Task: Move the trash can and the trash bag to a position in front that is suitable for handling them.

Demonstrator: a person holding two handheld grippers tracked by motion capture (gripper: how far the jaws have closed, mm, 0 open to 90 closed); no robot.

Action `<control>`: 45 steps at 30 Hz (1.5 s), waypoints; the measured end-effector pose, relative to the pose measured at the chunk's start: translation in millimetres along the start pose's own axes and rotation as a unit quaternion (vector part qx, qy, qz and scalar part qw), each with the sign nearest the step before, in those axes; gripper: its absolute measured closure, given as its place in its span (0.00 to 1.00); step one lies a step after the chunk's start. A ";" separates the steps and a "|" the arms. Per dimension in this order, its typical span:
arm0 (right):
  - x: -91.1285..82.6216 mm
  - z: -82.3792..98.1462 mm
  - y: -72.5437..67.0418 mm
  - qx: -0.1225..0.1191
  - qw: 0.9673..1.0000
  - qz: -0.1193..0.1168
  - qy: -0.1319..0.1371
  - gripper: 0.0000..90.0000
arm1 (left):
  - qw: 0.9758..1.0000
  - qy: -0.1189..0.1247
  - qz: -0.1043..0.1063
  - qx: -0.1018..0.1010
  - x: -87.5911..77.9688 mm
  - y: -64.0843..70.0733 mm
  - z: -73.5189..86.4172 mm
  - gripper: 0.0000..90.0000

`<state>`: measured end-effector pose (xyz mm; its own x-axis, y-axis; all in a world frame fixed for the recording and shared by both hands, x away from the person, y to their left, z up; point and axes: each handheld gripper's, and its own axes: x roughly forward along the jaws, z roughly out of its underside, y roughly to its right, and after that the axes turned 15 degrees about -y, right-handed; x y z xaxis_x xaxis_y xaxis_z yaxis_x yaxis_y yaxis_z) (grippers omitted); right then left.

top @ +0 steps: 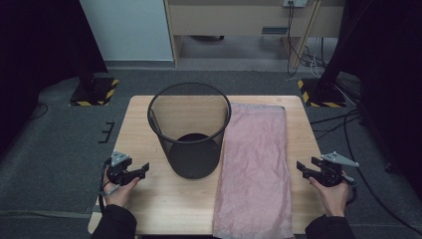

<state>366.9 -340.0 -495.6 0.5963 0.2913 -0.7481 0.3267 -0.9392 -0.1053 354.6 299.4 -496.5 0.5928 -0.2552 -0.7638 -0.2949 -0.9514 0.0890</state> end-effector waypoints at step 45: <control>2.5 10.1 1.9 0.021 0.999 0.048 -0.008 0.64 | 0.996 0.078 0.028 -0.018 -20.2 11.5 -12.6 0.43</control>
<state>361.6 -342.9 -504.3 0.6120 0.1967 -0.7660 0.2374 -0.9696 -0.0593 348.7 291.4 -471.9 0.6866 -0.3297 -0.6480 -0.3062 -0.9395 0.1536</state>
